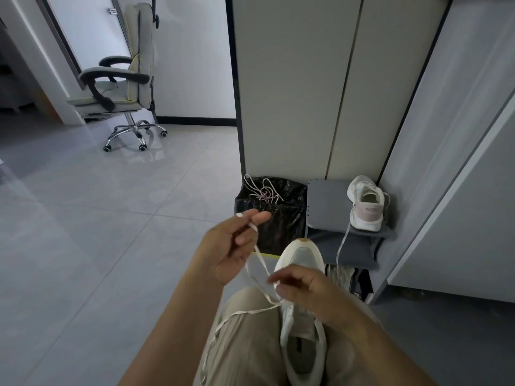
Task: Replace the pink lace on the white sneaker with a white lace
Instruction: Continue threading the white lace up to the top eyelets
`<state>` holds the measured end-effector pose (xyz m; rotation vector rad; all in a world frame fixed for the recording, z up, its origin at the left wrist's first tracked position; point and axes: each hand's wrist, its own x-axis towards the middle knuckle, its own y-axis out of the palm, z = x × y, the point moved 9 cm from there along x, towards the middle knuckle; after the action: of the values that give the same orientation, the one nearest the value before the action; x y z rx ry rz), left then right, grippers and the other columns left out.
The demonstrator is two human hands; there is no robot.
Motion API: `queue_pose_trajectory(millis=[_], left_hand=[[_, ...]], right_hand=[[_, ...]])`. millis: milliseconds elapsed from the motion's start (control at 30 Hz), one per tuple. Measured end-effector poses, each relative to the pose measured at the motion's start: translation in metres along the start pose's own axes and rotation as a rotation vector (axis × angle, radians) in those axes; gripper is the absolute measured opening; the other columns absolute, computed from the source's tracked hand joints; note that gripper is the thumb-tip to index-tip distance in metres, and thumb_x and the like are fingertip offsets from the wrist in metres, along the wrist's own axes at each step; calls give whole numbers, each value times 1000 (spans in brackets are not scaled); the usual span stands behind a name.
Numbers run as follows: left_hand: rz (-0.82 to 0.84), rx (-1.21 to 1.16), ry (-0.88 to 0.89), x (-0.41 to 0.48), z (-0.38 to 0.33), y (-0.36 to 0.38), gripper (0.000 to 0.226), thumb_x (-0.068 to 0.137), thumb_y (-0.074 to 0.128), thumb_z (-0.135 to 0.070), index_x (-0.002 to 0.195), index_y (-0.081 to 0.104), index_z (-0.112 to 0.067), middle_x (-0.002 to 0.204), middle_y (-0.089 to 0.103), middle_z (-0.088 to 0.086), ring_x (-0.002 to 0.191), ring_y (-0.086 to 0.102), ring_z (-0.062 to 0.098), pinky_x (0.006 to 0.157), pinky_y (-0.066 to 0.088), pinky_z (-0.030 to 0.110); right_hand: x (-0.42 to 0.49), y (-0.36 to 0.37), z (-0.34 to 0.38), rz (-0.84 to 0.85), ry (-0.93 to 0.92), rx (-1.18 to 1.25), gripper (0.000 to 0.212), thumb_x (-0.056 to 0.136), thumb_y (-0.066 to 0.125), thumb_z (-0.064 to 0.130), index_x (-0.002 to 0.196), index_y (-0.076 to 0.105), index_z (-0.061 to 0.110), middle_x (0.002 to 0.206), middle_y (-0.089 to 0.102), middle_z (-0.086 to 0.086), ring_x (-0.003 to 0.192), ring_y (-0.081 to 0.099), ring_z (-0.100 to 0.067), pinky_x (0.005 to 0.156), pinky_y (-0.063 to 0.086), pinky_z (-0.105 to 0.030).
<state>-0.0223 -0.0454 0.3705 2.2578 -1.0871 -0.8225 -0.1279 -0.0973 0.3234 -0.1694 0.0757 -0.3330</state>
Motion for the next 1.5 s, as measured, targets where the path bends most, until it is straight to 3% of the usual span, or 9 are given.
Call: queue_pose_trajectory(millis=[133,300,467,733,867,1000,1167,1333,1500], left_hand=[[33,40,-22,-4,7,6,13,84,46,-7,94,51,0,72,68,8,34,30,3,27,24,11],[51,7,-50,-4,15,13,11,90,40,-6,94,48,-1,66,64,7,33,30,4,28,25,11],[17,2,-67,-4,17,4,12,89,41,-6,95,49,1,63,63,10,32,28,5,27,26,13],[-303,113,157,7,-20,-76,19,96,33,0,85,47,-5,72,70,9,32,33,3,27,23,11],[-449,439,52,5,-4,-133,17,96,38,-2,82,48,-4,74,72,11,33,35,8,32,23,12],[-691,1448,182,-9,-15,-115,26,90,58,-27,103,42,-11,96,61,6,76,59,26,65,40,30],[108,1329,335,-14,61,21,32,85,64,-10,112,52,-21,91,52,-17,60,52,-1,55,41,11],[8,1297,301,-7,48,-3,17,85,63,-7,73,62,-19,64,59,-7,45,49,-2,51,40,12],[111,1369,275,-8,74,7,20,82,68,-18,100,61,-22,87,61,-12,60,53,-2,62,41,9]], right_hand=[[2,-13,9,-127,-116,-38,51,74,63,45,120,49,28,118,56,11,108,53,1,92,42,-14],[9,4,10,-23,-91,12,9,89,59,13,93,63,20,84,66,16,84,60,-1,80,44,-18],[11,-1,10,-38,-91,98,52,78,61,42,125,50,24,122,56,13,116,52,-4,96,42,-19],[-6,-39,-11,-71,66,73,25,96,44,14,86,66,7,51,49,7,58,49,-9,66,47,-20],[-18,-67,-26,-180,120,-66,26,96,47,16,89,69,3,49,46,8,53,48,-4,64,44,-13],[-12,-56,-19,-148,120,-269,26,96,47,24,78,66,21,56,57,17,54,47,1,62,40,-14],[-1,-35,-6,-82,108,-384,25,94,50,32,71,60,31,58,57,16,54,49,6,56,35,-11],[-14,-64,-13,-206,95,-289,22,92,54,28,76,68,23,63,62,5,57,53,-1,62,44,-18],[-16,-44,-24,-147,128,-325,29,93,51,31,66,58,21,54,52,8,48,46,2,53,36,-10]])
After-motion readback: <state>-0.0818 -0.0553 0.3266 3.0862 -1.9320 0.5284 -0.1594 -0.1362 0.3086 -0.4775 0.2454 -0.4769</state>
